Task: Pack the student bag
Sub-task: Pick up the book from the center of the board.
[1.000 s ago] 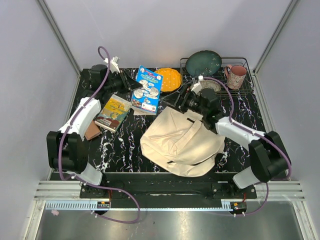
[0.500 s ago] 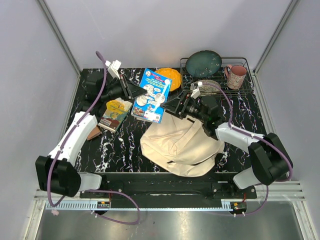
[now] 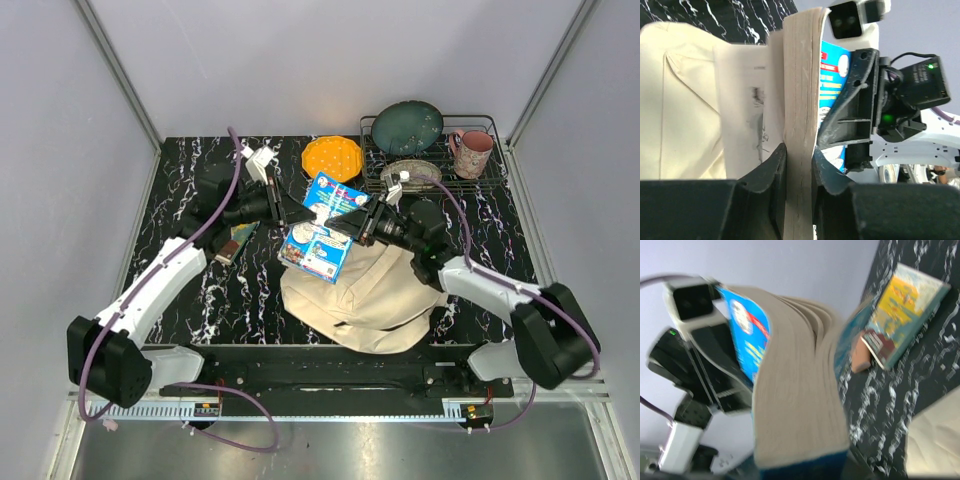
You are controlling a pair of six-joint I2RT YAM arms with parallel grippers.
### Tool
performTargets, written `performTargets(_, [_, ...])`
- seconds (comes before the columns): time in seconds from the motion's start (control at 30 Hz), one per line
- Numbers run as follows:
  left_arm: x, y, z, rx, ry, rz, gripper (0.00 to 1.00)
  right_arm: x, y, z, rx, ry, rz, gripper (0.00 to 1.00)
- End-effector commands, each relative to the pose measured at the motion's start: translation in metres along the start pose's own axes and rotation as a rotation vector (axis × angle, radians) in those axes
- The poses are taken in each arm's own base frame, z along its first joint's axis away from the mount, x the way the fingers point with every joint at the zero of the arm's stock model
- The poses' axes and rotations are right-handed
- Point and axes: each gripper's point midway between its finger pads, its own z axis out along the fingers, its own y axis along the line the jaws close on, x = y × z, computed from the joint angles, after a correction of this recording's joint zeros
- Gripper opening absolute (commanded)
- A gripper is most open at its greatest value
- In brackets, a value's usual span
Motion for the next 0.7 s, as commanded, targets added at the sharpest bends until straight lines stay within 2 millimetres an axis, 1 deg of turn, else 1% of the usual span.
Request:
performTargets(0.0, [-0.033, -0.059, -0.019, 0.068, -0.085, 0.016, 0.00, -0.006, 0.036, -0.018, 0.046, -0.035, 0.054, 0.17])
performTargets(0.03, [-0.035, -0.058, -0.017, 0.061, -0.076, 0.002, 0.09, -0.009, 0.041, -0.022, 0.067, -0.054, 0.048, 0.07])
performTargets(0.07, [-0.034, -0.059, -0.020, 0.034, -0.051, -0.024, 0.23, -0.016, 0.054, -0.031, 0.076, -0.096, 0.028, 0.00])
performTargets(0.1, [-0.035, -0.053, -0.019, 0.000, -0.048, -0.018, 0.39, -0.019, 0.056, -0.035, 0.105, -0.106, 0.010, 0.00])
performTargets(0.13, [-0.034, -0.045, -0.015, -0.032, -0.039, -0.026, 0.75, -0.019, 0.056, -0.040, 0.160, -0.098, -0.015, 0.00])
performTargets(0.17, [-0.030, -0.035, -0.015, -0.078, -0.019, -0.045, 0.82, -0.021, 0.061, -0.047, 0.175, -0.117, -0.044, 0.00])
performTargets(0.2, [-0.031, -0.029, -0.014, -0.103, -0.021, -0.018, 0.88, -0.018, 0.056, -0.052, 0.209, -0.106, -0.059, 0.00])
performTargets(0.23, [-0.031, -0.026, -0.014, -0.108, -0.025, 0.000, 0.97, -0.016, 0.051, -0.055, 0.215, -0.097, -0.113, 0.00])
performTargets(0.27, [-0.028, -0.020, -0.013, -0.119, -0.027, 0.013, 0.99, -0.009, 0.054, -0.060, 0.188, -0.070, -0.144, 0.00])
performTargets(0.3, [-0.021, -0.006, -0.014, -0.154, -0.037, 0.036, 0.99, -0.006, 0.057, -0.060, 0.158, -0.059, -0.176, 0.00])
performTargets(0.33, [-0.015, 0.001, -0.015, -0.165, -0.040, 0.050, 0.99, 0.004, 0.045, -0.063, 0.154, -0.033, -0.198, 0.00])
performTargets(0.37, [-0.020, 0.001, -0.014, -0.148, -0.082, 0.089, 0.99, 0.015, 0.052, -0.067, 0.099, 0.008, -0.209, 0.00])
performTargets(0.4, [-0.020, -0.005, -0.020, -0.126, -0.117, 0.113, 0.99, 0.020, 0.051, -0.069, 0.062, 0.014, -0.221, 0.00])
performTargets(0.43, [-0.015, 0.000, -0.018, -0.104, -0.138, 0.120, 0.99, 0.024, 0.055, -0.070, 0.038, 0.023, -0.207, 0.00])
performTargets(0.47, [-0.015, -0.005, -0.018, -0.076, -0.149, 0.116, 0.99, 0.030, 0.065, -0.074, -0.006, 0.049, -0.201, 0.00])
performTargets(0.5, [-0.008, -0.017, -0.020, -0.017, -0.123, 0.094, 0.99, 0.031, 0.074, -0.076, -0.040, 0.053, -0.203, 0.00])
performTargets(0.53, [-0.007, -0.024, -0.019, 0.016, -0.117, 0.101, 0.99, 0.034, 0.081, -0.077, -0.063, 0.069, -0.187, 0.00])
performTargets(0.6, [0.001, -0.031, -0.021, 0.049, -0.095, 0.114, 0.99, 0.042, 0.095, -0.083, -0.121, 0.116, -0.189, 0.00])
performTargets(0.63, [0.005, -0.030, -0.021, 0.056, -0.091, 0.111, 0.99, 0.045, 0.096, -0.084, -0.131, 0.132, -0.191, 0.00])
performTargets(0.67, [0.008, -0.035, -0.022, 0.083, -0.082, 0.109, 0.99, 0.047, 0.098, -0.085, -0.140, 0.149, -0.196, 0.00])
